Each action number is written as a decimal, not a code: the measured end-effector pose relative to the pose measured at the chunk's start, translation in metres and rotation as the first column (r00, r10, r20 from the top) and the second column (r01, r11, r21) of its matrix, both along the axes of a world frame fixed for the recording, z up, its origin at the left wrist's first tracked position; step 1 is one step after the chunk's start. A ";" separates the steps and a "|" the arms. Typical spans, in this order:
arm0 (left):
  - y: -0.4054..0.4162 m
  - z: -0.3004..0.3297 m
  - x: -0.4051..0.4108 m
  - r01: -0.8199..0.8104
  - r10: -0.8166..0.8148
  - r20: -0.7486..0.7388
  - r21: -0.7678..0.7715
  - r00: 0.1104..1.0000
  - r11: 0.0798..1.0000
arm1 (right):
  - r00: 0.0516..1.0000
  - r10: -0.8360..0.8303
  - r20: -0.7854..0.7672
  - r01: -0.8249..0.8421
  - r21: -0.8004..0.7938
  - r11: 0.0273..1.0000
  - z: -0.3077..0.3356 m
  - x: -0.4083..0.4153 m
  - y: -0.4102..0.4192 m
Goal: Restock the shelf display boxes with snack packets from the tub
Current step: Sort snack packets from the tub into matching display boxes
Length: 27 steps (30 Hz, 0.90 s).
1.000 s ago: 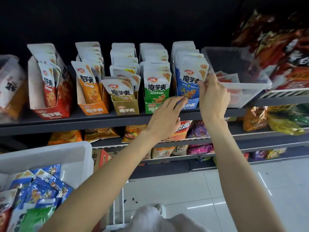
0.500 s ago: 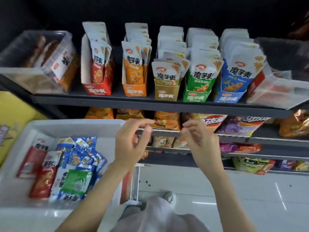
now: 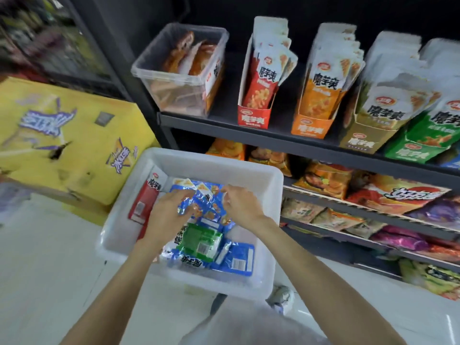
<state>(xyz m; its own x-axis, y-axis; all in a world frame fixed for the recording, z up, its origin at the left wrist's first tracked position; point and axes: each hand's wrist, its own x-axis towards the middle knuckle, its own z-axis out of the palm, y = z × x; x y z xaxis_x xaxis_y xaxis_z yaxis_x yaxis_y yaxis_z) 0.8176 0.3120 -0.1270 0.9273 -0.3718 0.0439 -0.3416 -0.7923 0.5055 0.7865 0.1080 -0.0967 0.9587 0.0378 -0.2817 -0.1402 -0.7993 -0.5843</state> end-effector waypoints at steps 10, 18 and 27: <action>-0.012 -0.029 0.012 0.320 -0.259 -0.204 0.381 0.944 0.867 | 0.950 -0.115 -0.291 0.038 -0.260 0.965 -0.040 0.017 0.027; -0.026 0.003 0.007 -0.019 -0.024 -0.375 -0.112 0.927 0.994 | 0.908 -0.394 0.144 0.397 0.011 0.918 0.021 -0.008 -0.014; -0.090 0.105 -0.016 -0.097 -0.207 -0.359 -0.671 0.910 0.735 | 0.814 -0.581 0.007 0.397 0.723 0.566 0.066 -0.046 -0.050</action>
